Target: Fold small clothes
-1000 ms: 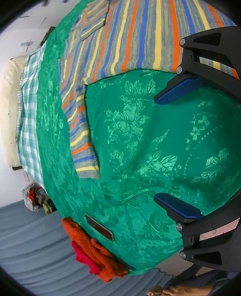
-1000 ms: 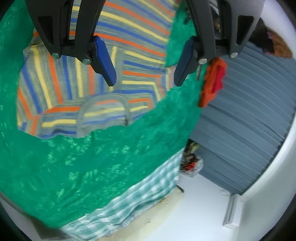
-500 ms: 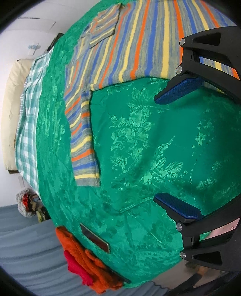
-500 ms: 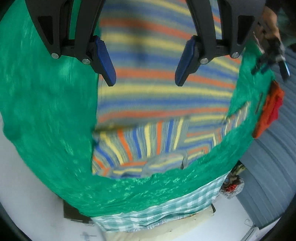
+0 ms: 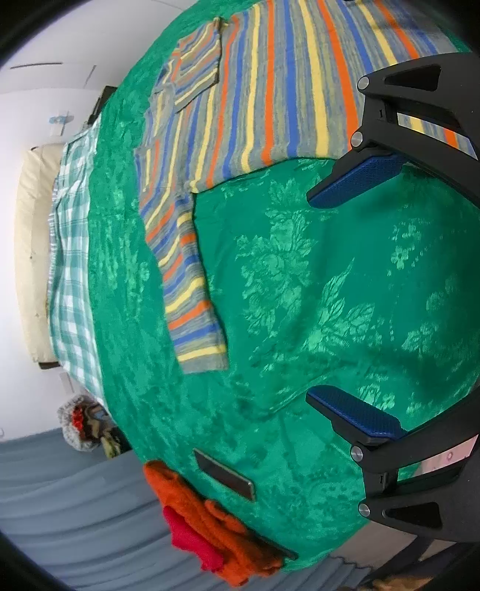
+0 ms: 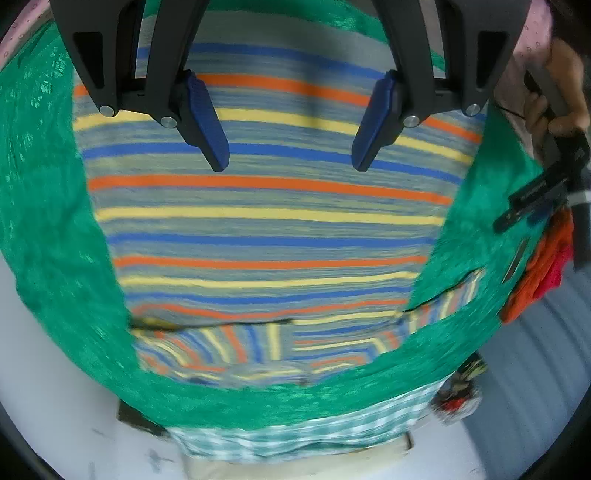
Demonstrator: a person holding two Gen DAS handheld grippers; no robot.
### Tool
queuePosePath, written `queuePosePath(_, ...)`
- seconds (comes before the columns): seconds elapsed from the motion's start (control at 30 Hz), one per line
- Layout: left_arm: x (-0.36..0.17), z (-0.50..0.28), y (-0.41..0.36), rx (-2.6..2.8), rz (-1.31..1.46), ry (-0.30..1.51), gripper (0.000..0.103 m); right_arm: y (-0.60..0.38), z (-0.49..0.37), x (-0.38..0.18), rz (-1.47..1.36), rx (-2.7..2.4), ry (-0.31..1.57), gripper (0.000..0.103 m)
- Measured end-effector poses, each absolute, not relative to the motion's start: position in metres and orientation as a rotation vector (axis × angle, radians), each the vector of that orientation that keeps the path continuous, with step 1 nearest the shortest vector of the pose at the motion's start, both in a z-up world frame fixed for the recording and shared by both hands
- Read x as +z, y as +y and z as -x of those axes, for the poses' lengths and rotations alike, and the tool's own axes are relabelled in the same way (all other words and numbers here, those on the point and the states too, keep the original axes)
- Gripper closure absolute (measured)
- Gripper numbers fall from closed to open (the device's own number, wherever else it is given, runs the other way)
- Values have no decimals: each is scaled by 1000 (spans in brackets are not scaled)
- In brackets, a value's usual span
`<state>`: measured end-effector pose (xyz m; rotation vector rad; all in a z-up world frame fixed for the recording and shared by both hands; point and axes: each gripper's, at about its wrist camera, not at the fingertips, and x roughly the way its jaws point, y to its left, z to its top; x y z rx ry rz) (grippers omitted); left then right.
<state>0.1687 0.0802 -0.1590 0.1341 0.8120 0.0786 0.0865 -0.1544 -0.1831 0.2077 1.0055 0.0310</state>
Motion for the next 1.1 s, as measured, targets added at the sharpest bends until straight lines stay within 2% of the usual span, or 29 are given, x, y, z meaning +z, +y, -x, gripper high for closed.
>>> queuePosePath(0.6,-156,-171,117,128,-5,832,5,-106,-79,-172,-164,93,992,34)
queuePosePath(1.1,-164,-171,106,135,-71,852,5,-113,-63,-170,-188,75,931,34)
